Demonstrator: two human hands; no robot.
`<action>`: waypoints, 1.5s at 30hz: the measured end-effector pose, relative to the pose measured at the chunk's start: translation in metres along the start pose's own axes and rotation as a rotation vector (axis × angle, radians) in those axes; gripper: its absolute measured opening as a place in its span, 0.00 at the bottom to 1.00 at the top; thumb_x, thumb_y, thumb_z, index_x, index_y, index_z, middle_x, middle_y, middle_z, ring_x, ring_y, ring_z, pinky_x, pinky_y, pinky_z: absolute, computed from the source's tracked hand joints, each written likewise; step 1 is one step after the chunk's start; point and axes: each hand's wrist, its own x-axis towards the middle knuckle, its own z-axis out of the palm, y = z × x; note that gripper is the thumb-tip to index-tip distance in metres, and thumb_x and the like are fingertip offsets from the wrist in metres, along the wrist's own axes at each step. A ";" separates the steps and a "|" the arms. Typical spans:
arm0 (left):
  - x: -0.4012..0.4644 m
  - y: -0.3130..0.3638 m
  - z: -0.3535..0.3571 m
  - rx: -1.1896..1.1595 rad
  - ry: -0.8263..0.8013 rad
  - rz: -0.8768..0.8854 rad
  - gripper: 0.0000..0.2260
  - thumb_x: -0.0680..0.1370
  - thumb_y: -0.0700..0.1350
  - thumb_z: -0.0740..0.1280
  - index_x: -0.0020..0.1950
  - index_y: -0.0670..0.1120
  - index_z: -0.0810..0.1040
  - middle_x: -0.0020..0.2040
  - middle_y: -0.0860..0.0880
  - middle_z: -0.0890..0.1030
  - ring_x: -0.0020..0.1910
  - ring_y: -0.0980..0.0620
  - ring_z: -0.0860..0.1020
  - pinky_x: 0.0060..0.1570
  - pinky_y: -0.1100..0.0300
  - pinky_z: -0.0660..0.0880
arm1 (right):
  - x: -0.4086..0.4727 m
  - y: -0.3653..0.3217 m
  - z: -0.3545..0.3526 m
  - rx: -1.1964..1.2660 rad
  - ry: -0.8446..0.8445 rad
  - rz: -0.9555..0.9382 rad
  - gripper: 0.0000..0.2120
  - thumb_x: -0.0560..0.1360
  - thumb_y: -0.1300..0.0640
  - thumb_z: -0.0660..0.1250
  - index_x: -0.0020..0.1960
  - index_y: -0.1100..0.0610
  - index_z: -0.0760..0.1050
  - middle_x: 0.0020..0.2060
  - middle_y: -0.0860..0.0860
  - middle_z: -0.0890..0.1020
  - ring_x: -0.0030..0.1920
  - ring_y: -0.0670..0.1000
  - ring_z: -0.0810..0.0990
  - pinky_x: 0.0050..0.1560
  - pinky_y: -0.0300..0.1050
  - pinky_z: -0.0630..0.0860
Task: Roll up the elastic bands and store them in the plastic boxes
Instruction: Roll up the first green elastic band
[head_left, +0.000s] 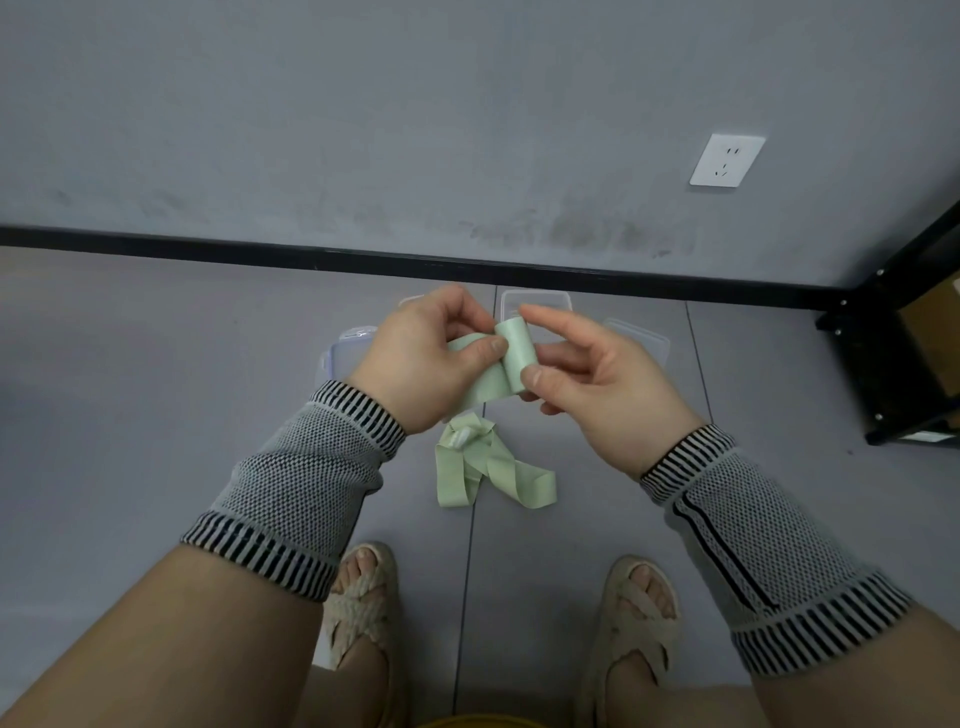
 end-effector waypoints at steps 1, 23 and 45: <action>0.000 0.000 0.001 0.004 0.000 0.003 0.07 0.74 0.44 0.70 0.40 0.53 0.73 0.41 0.48 0.82 0.42 0.49 0.81 0.47 0.52 0.78 | 0.000 0.001 0.000 -0.006 -0.001 -0.003 0.22 0.76 0.65 0.66 0.65 0.46 0.70 0.44 0.47 0.84 0.40 0.42 0.82 0.40 0.32 0.75; 0.000 -0.001 -0.003 -0.122 -0.056 -0.011 0.05 0.72 0.44 0.72 0.42 0.53 0.79 0.39 0.47 0.81 0.36 0.53 0.77 0.41 0.56 0.77 | 0.002 0.006 0.002 -0.210 0.031 -0.052 0.35 0.67 0.65 0.75 0.69 0.45 0.67 0.46 0.48 0.75 0.39 0.45 0.75 0.46 0.39 0.75; -0.001 0.001 -0.010 -0.067 -0.061 -0.050 0.08 0.73 0.40 0.70 0.46 0.52 0.76 0.37 0.50 0.82 0.32 0.54 0.79 0.32 0.61 0.76 | -0.001 -0.003 -0.008 -0.188 -0.020 -0.071 0.27 0.67 0.67 0.75 0.59 0.45 0.73 0.48 0.49 0.81 0.41 0.50 0.81 0.46 0.47 0.81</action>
